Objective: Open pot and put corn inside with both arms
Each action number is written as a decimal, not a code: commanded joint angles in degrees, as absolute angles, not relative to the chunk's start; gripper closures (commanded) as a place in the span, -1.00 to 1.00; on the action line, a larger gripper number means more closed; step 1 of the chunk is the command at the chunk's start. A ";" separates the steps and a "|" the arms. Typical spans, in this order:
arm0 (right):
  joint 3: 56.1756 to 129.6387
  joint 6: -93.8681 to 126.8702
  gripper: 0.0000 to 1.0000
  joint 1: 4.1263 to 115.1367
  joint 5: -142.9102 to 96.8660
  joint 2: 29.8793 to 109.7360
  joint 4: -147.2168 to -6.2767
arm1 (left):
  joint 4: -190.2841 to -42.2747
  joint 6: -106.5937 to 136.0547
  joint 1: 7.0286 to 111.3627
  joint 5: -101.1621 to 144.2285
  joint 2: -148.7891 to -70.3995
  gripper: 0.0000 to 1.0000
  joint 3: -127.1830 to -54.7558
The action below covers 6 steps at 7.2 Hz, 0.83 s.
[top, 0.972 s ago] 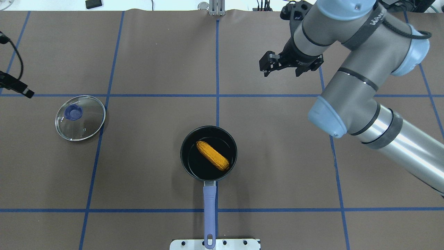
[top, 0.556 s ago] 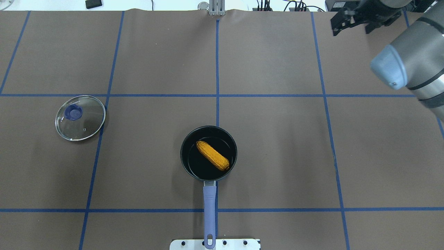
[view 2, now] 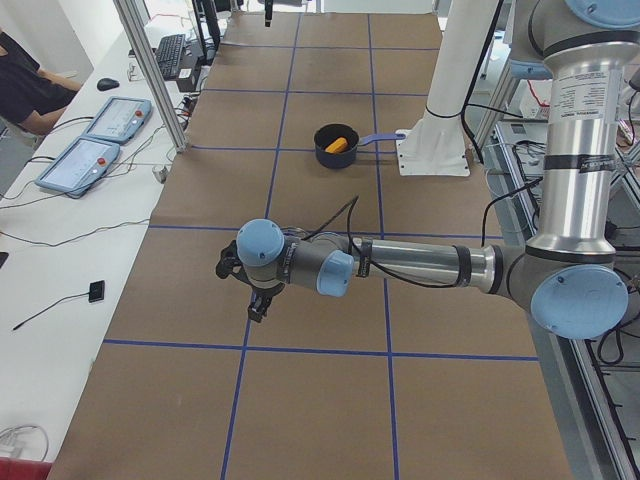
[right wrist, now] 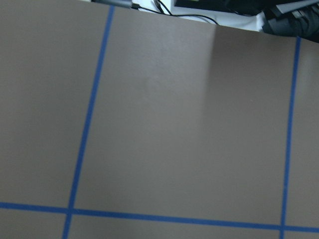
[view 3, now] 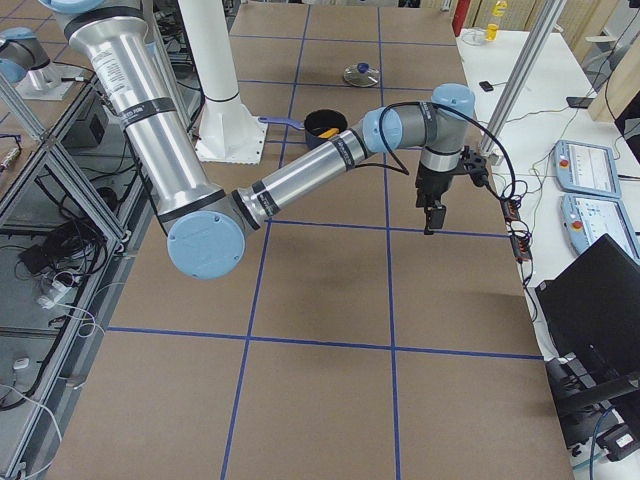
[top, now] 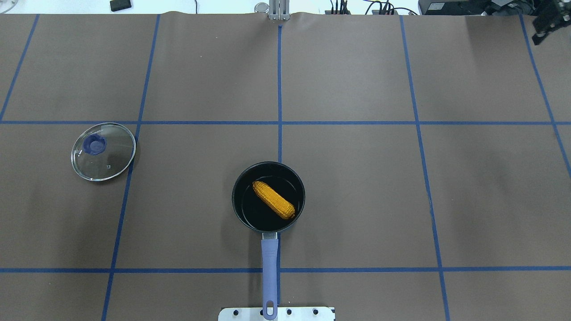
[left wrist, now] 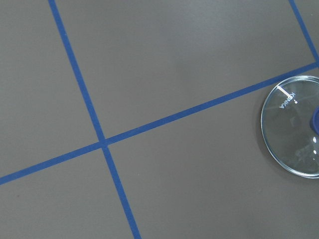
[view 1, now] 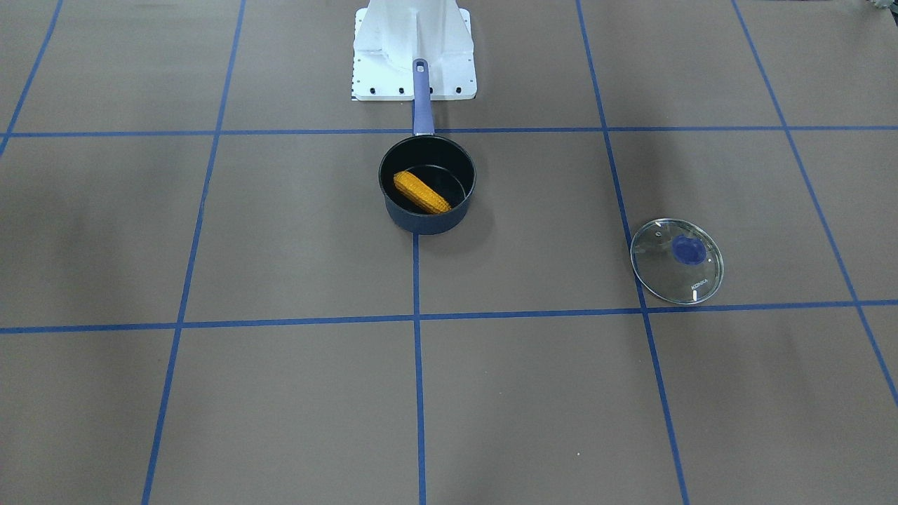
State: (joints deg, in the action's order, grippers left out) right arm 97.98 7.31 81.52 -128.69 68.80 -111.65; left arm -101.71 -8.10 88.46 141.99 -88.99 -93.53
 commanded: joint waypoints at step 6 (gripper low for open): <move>96.24 4.83 -1.00 87.27 -133.77 95.01 -85.52 | -99.95 -5.28 88.59 139.75 -88.95 -0.99 -92.99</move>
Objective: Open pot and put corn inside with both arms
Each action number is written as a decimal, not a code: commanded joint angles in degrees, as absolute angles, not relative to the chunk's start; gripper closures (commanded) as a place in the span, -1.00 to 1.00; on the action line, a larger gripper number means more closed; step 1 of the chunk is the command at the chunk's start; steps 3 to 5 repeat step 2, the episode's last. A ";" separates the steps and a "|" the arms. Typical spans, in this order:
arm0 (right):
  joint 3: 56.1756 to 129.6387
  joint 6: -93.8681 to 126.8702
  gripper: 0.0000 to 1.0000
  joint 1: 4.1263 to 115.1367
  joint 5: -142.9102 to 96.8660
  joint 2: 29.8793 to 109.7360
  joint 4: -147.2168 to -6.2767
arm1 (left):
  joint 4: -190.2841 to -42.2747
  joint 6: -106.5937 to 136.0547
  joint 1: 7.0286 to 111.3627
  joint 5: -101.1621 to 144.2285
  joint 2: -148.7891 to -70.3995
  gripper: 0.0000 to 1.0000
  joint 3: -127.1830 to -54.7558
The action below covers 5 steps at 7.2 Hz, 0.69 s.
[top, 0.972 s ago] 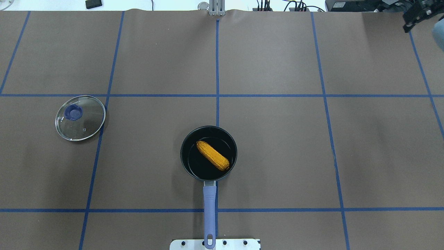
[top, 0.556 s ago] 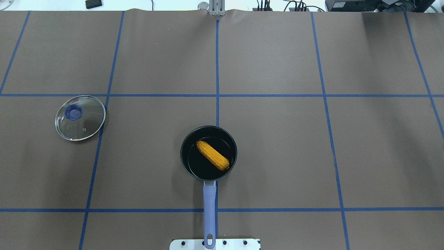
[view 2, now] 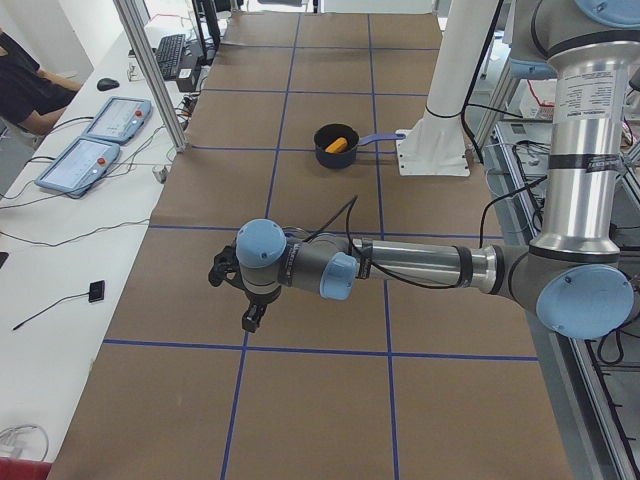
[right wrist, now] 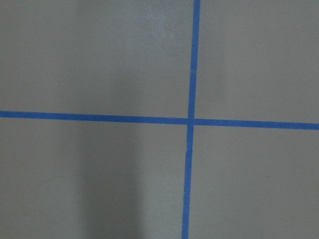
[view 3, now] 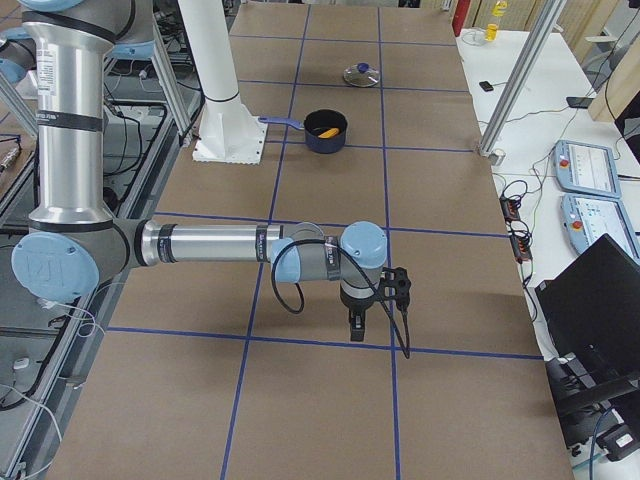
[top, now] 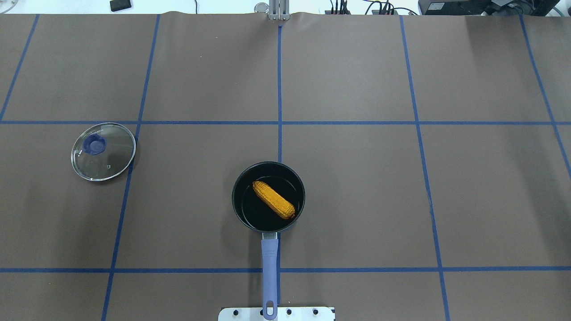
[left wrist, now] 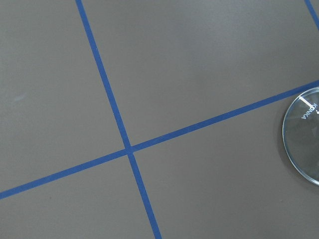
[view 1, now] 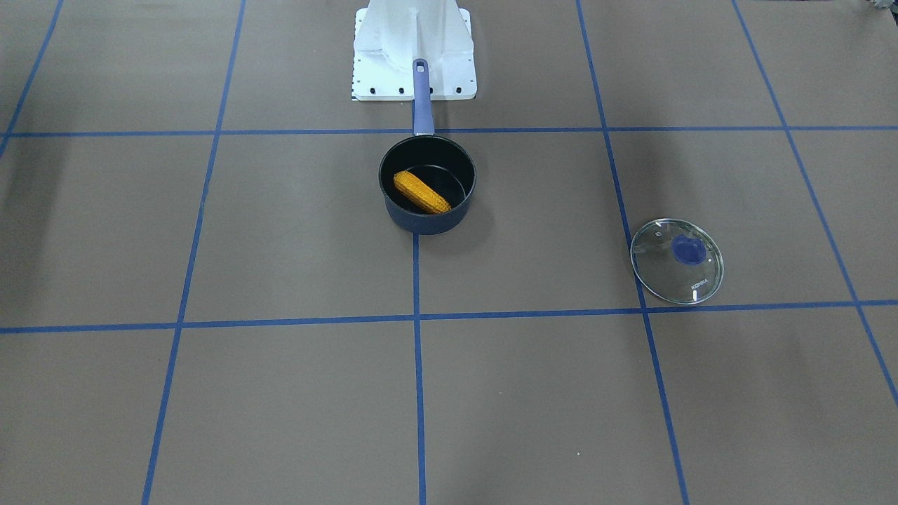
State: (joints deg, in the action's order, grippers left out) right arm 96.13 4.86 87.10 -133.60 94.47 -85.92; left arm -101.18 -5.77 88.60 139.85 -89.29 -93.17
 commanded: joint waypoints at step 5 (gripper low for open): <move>96.33 4.83 -1.00 87.36 -133.86 95.10 -85.52 | -98.17 -5.27 88.59 138.26 -89.04 -0.99 -93.16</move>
